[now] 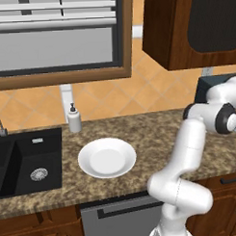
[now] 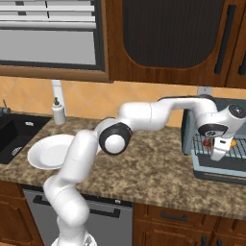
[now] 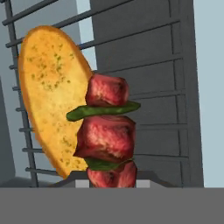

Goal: Pick up the kebab skewer and baguette bread, and place them inside the toaster oven. Close the toaster oven door and start by setting the timer.

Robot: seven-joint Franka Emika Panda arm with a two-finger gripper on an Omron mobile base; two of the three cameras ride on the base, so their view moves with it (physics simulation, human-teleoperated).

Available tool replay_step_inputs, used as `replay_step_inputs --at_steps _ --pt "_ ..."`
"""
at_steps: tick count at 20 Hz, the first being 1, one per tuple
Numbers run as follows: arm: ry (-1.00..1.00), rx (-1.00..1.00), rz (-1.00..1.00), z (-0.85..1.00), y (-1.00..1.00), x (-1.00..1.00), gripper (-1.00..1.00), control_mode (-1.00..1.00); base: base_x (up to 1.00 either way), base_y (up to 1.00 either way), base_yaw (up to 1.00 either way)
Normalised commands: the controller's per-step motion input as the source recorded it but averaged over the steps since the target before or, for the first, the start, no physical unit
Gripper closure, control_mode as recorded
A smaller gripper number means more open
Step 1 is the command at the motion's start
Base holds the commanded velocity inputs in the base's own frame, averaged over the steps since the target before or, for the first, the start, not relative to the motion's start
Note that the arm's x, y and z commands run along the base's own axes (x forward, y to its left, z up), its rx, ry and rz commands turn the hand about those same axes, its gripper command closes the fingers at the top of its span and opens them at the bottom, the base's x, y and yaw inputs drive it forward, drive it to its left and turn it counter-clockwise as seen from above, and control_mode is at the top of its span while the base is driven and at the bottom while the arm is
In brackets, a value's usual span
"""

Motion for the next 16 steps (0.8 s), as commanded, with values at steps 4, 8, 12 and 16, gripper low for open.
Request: replay_step_inputs --at_steps 4,8,12,16 --pt "-0.09 0.0 0.0 -0.14 -0.2 0.29 1.0 -1.0 0.0 0.0 0.0" --pt "-0.04 0.0 0.0 0.0 -0.35 0.24 1.0 -1.0 0.0 0.0 0.0" --pt "0.0 0.0 0.0 0.0 -0.09 0.0 1.0 -1.0 0.0 0.0 0.0" --pt "0.0 0.0 -0.01 0.0 0.0 0.02 1.0 -1.0 0.0 0.0 0.0"
